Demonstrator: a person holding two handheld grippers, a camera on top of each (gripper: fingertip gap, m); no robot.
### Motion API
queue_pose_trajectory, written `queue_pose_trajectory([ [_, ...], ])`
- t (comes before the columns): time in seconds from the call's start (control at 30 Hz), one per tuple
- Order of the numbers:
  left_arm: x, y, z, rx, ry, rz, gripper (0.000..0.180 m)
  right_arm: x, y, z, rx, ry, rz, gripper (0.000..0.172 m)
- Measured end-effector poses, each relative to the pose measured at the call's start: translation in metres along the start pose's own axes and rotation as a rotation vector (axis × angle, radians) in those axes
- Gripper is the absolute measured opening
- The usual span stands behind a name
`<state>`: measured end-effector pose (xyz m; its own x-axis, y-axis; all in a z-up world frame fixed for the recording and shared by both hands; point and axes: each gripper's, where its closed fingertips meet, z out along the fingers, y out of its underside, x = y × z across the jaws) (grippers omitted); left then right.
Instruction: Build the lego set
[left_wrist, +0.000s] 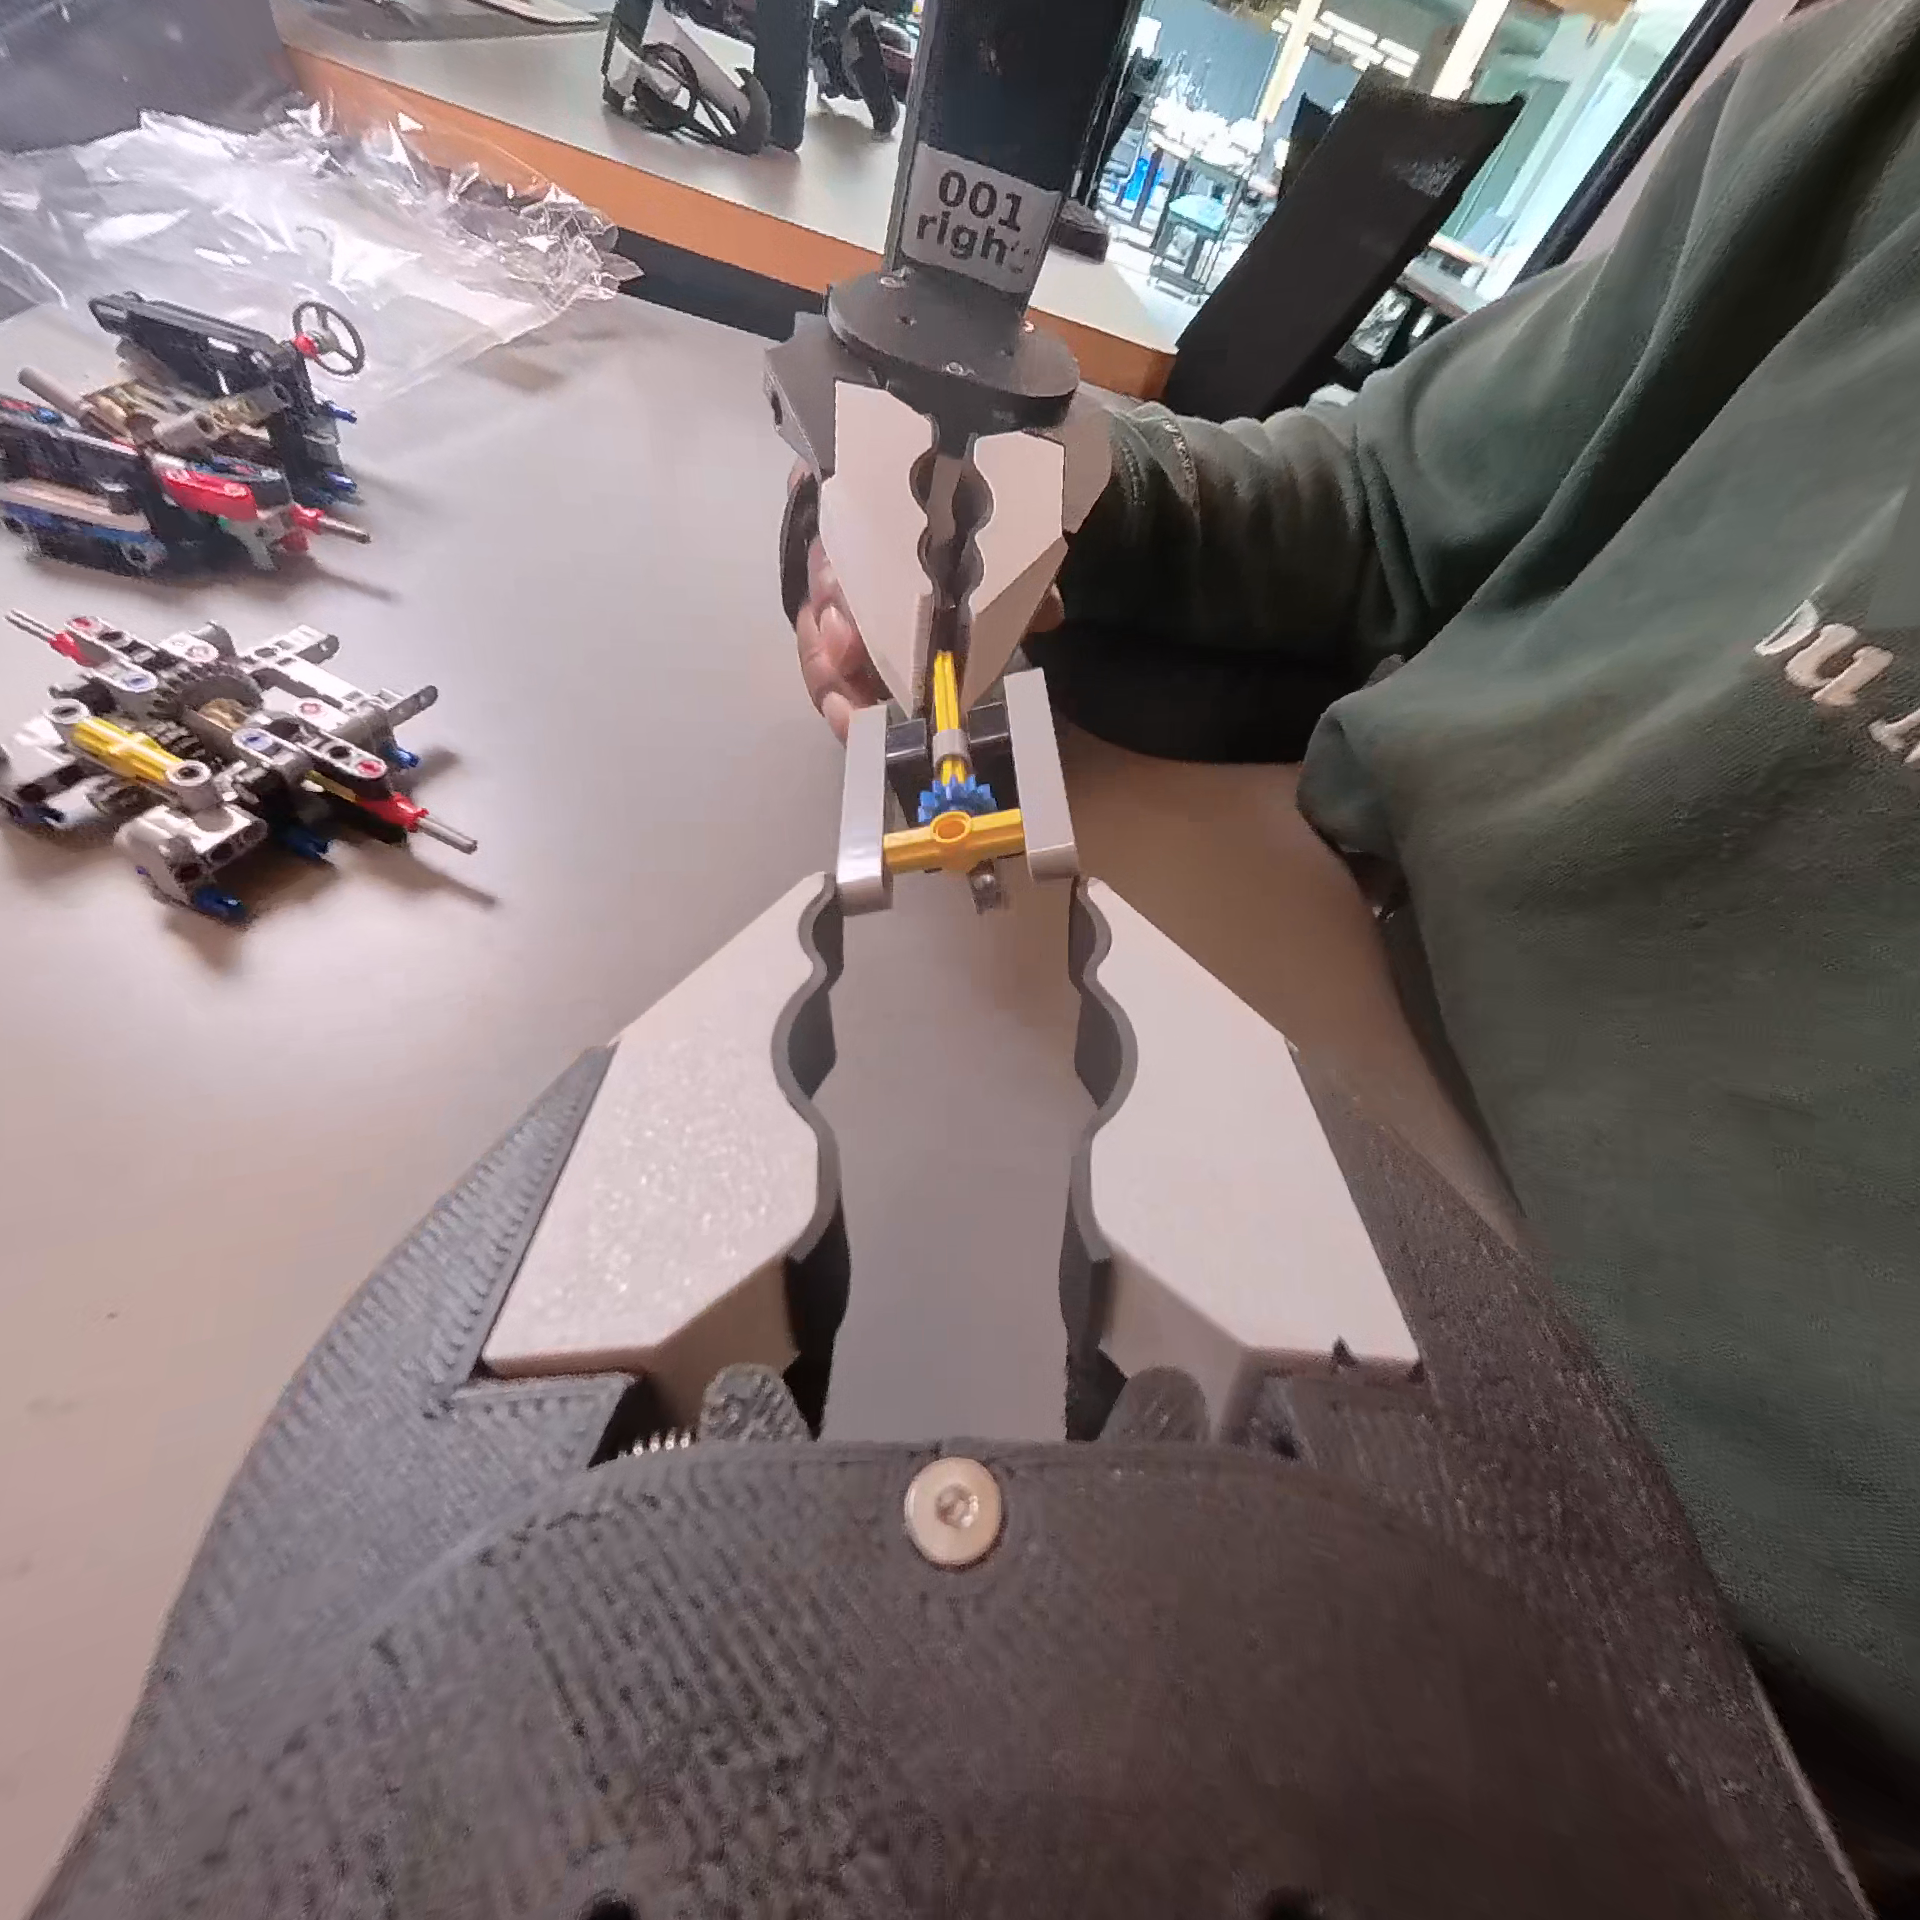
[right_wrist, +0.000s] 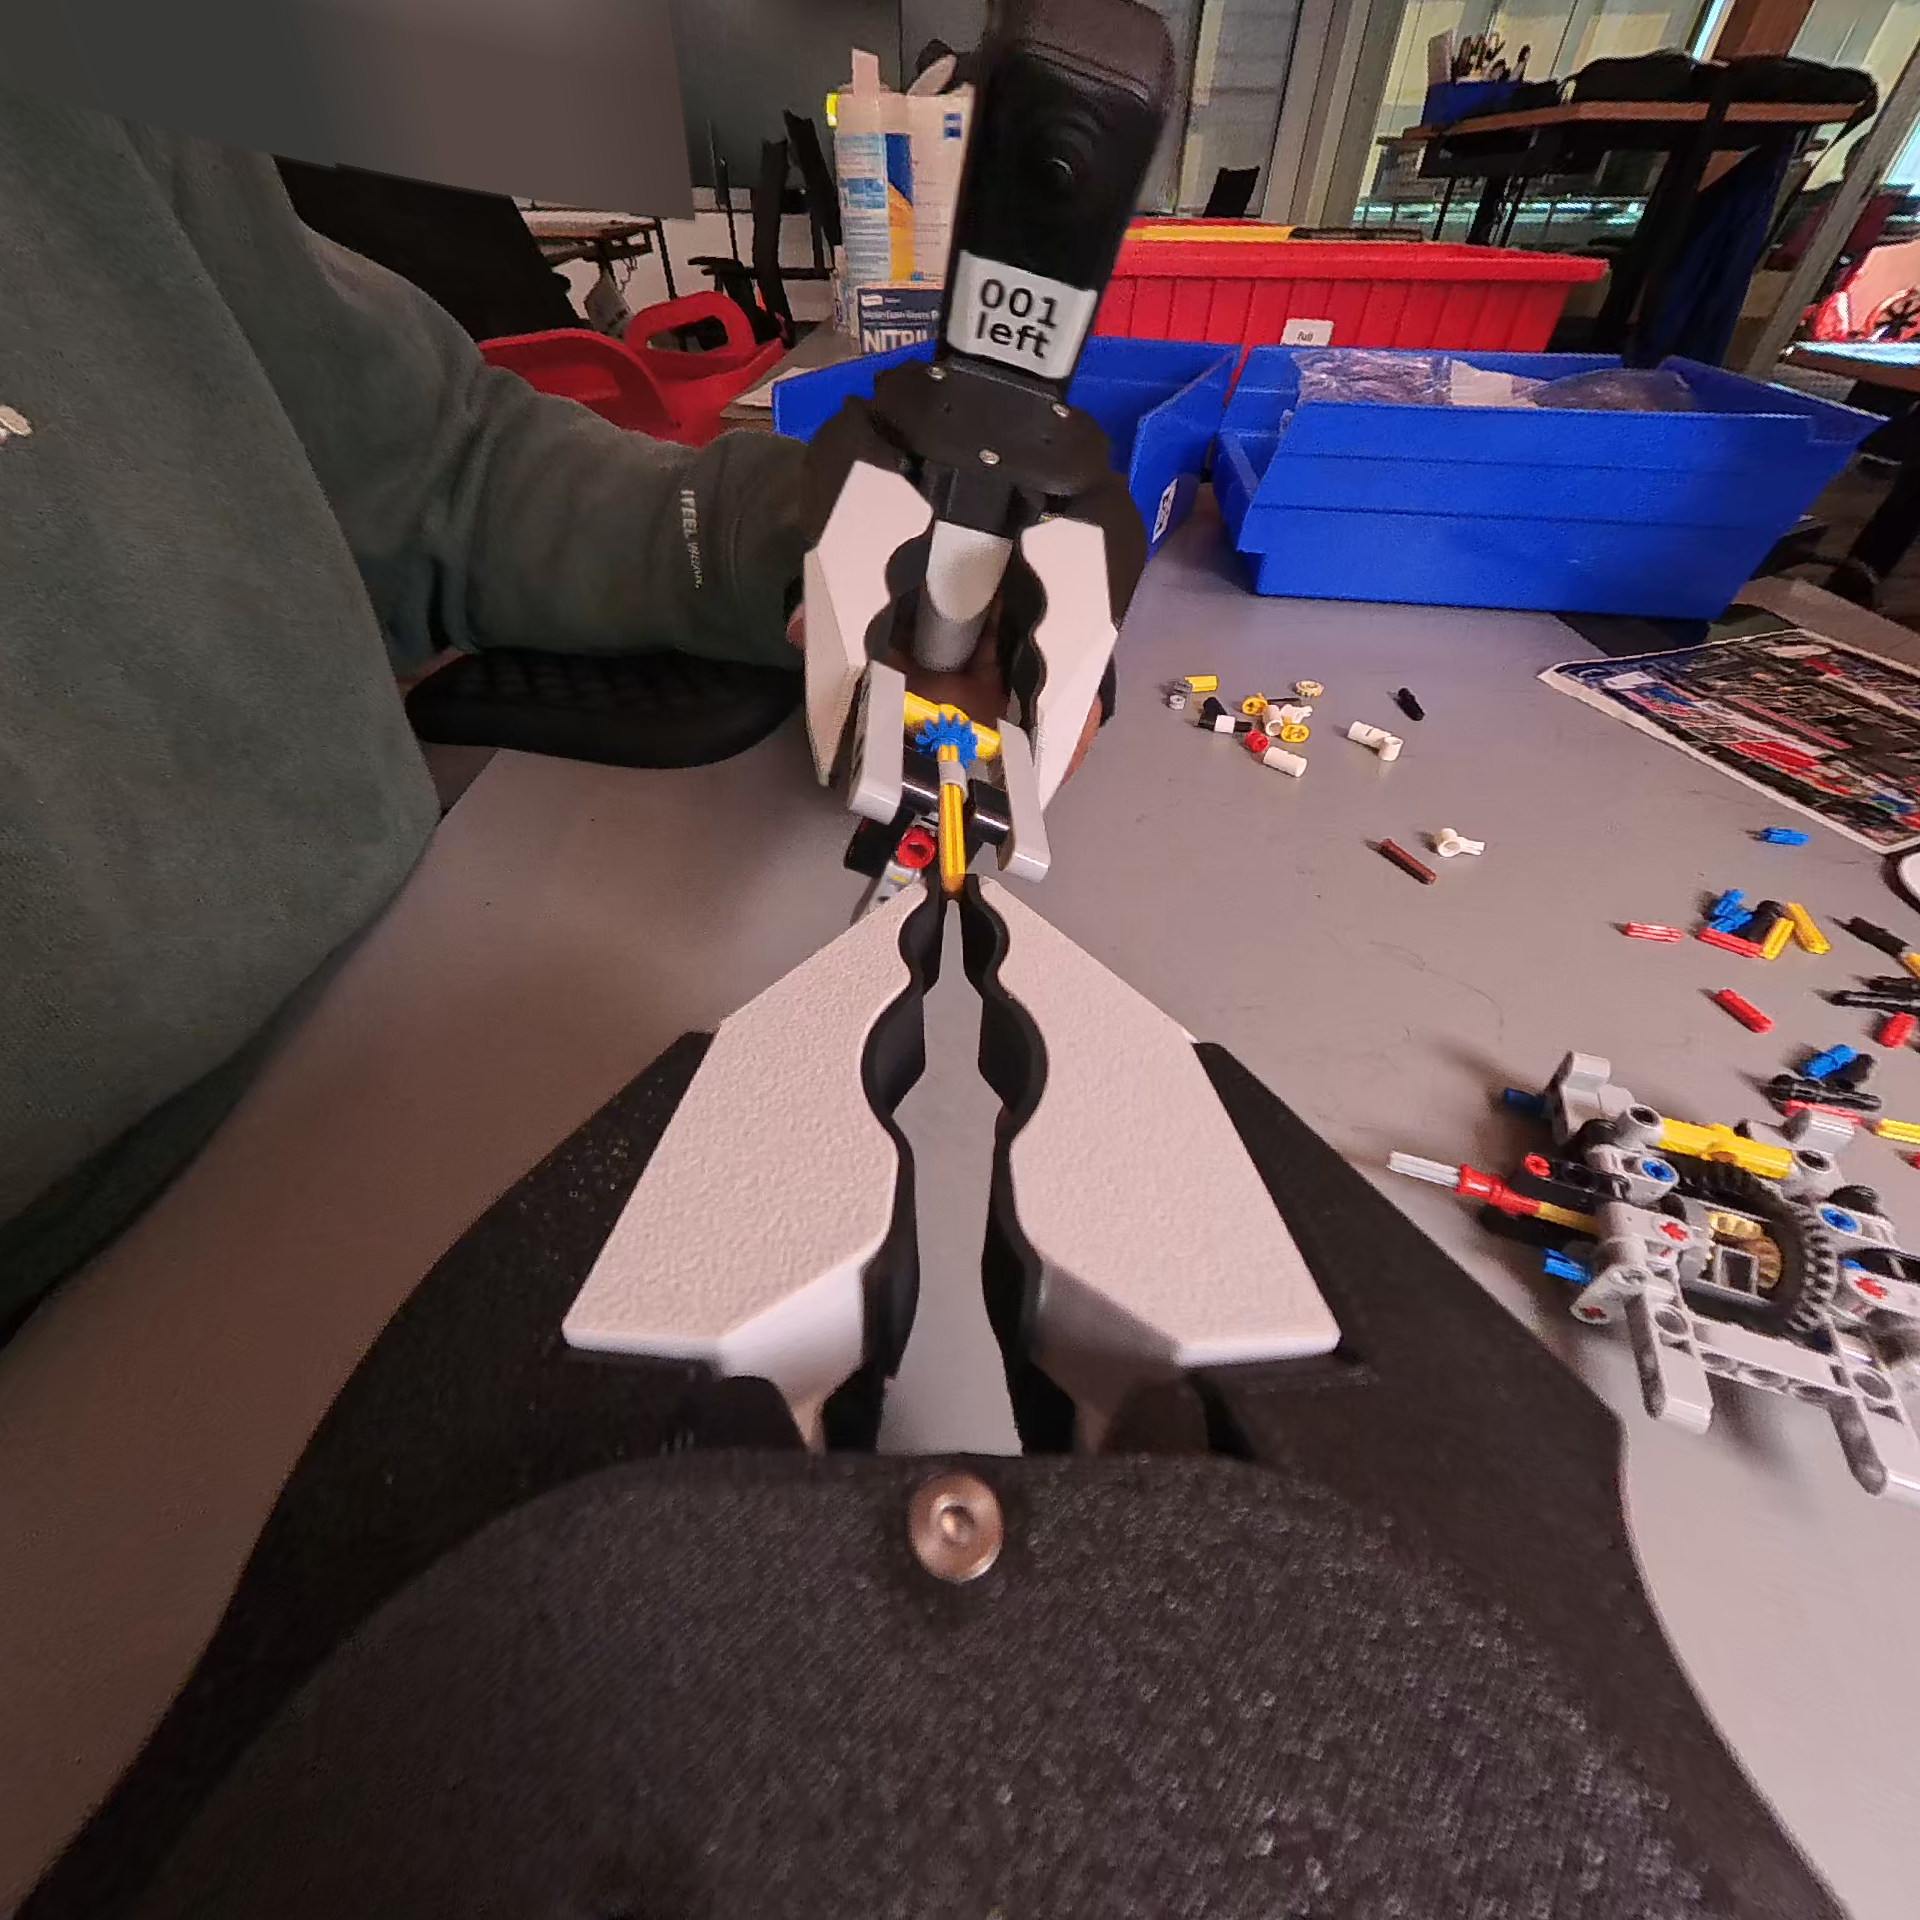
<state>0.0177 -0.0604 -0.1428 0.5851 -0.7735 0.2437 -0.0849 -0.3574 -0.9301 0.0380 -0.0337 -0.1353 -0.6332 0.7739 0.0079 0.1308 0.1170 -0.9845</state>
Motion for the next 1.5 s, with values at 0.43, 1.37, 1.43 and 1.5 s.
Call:
queue_pose_trajectory([
  [0.43, -0.002, -0.004, 0.001, 0.037, 0.03, -0.134, 0.053, 0.002, 0.004, 0.004, -0.094, 0.081, -0.144, 0.001],
  [1.37, -0.01, 0.009, 0.006, -0.11, -0.112, 0.051, 0.044, 0.004, 0.019, 0.006, -0.2, 0.111, -0.207, 0.001],
  [1.43, -0.01, 0.007, 0.006, -0.104, -0.114, 0.053, 0.044, 0.004, 0.023, 0.007, -0.215, 0.105, -0.206, 0.001],
  [1.5, -0.01, 0.006, 0.005, -0.099, -0.115, 0.057, 0.044, 0.003, 0.026, 0.009, -0.222, 0.101, -0.206, 0.001],
])
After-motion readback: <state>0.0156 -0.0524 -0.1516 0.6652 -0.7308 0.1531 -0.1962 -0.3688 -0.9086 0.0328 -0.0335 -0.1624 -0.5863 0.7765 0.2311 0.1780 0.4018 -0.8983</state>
